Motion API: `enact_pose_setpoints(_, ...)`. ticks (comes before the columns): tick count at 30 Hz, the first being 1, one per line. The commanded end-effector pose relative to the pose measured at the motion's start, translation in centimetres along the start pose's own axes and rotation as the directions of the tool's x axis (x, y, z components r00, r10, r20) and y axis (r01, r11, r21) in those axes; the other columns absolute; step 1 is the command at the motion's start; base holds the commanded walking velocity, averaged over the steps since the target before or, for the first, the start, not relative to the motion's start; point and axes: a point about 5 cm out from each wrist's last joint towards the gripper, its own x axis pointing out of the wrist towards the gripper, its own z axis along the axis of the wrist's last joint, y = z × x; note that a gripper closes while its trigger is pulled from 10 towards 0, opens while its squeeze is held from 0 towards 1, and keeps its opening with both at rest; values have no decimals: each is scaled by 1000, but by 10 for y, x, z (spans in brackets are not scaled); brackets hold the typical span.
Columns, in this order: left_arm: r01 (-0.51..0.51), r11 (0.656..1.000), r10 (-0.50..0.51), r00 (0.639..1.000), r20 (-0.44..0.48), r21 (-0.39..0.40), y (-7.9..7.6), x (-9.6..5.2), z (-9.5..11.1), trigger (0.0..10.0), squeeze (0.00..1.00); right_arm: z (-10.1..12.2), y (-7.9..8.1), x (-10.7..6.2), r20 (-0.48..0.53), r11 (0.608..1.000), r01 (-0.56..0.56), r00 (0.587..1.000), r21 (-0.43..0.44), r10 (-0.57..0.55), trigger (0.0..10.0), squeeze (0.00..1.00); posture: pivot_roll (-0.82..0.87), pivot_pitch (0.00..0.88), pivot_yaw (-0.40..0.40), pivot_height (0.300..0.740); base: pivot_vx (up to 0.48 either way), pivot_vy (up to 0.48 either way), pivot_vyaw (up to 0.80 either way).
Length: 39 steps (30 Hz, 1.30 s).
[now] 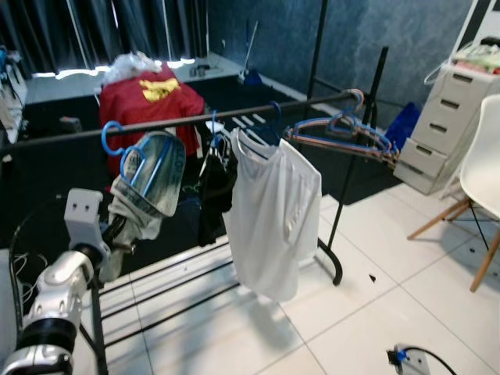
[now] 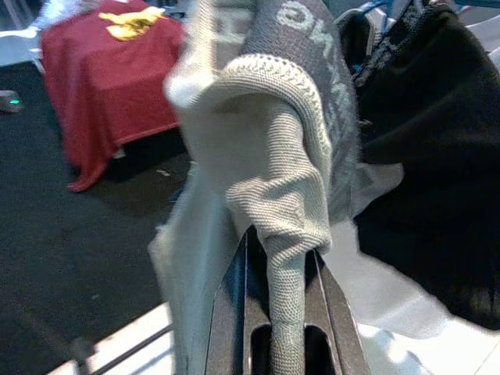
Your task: Hang hanger
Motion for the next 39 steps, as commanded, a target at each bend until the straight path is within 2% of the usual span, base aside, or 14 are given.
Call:
enact_pose_setpoints(1, 13, 1000, -13, 1000, 6, 3, -6, 5, 4, 10000, 0, 0, -1, 0, 2, 1000, 4, 1000, 8, -4, 10000, 0, 161, 0, 0, 740, 352, 0, 0)
enact_pose_setpoints(8, -13, 1000, 14, 999, -49, 18, -15, 7, -5, 10000, 0, 0, -1, 0, 2, 1000, 4, 1000, 7, -4, 10000, 0, 164, 0, -1, 740, 355, 0, 0)
enact_pose_setpoints(17, -138, 989, 141, 988, -70, 56, -16, 9, -7, 10000, 0, 0, -2, -1, 2, 1000, 4, 1000, 5, -4, 10000, 0, 159, 0, 2, 740, 198, 0, 0)
enact_pose_setpoints(20, -170, 983, 178, 976, -123, 73, -14, 7, -15, 10000, 0, 0, -2, -1, 3, 1000, 6, 1000, 6, -6, 10000, 0, 160, 0, 4, 740, 0, 0, 0)
enact_pose_setpoints(21, -166, 982, 180, 967, -180, 89, -16, 3, -25, 10000, 0, 0, -2, -1, 3, 1000, 6, 1000, 5, -7, 10000, 0, 160, 0, 4, 740, 0, 0, 0)
enact_pose_setpoints(25, -161, 982, 179, 959, -218, 99, -17, 0, -32, 10000, 0, 0, -2, -1, 3, 1000, 7, 1000, 5, -7, 10000, 0, 160, 0, 4, 740, 0, 0, 0)
enact_pose_setpoints(26, -157, 981, 183, 940, -288, 110, -20, -5, -44, 10000, 0, 0, -2, -1, 2, 1000, 8, 1000, 4, -8, 10000, 0, 163, 0, 5, 740, 0, 0, 0)
enact_pose_setpoints(28, -155, 982, 182, 925, -334, 107, -23, -9, -54, 10000, 0, 0, -2, -1, 2, 1000, 8, 1000, 3, -8, 10000, 0, 164, 0, 5, 740, 0, 0, 0)
enact_pose_setpoints(31, -155, 982, 182, 925, -334, 107, -23, -9, -54, 10000, 0, 0, -2, -1, 2, 1000, 8, 1000, 3, -8, 10000, 0, 164, 0, 5, 740, 0, 0, 0)
enact_pose_setpoints(34, -176, 980, 197, 899, -392, 91, -33, -11, -66, 10000, 0, -1, -1, -1, 2, 1000, 8, 1000, 3, -8, 10000, 0, 155, 0, 9, 740, 0, 0, 0)
enact_pose_setpoints(36, -176, 980, 197, 899, -392, 91, -33, -11, -66, 10000, 0, -1, -1, -1, 2, 1000, 8, 1000, 3, -8, 10000, 0, 155, 0, 9, 740, 0, 0, 0)
enact_pose_setpoints(37, -164, 984, 180, 899, -399, 75, -40, -10, -68, 10000, 0, -1, 0, 0, 2, 1000, 7, 1000, 3, -7, 10000, 0, 155, 0, 11, 740, 0, 0, 0)
enact_pose_setpoints(38, -134, 989, 149, 904, -402, 65, -47, -10, -71, 10000, 1000, -1, 0, 0, 2, 1000, 8, 1000, 2, -8, 10000, 0, 155, 0, 13, 740, 0, 0, 0)
enact_pose_setpoints(39, -134, 989, 149, 904, -402, 65, -47, -10, -71, 10000, 1000, -1, 0, 0, 2, 1000, 8, 1000, 2, -8, 10000, 0, 155, 0, 13, 740, 0, 0, 0)
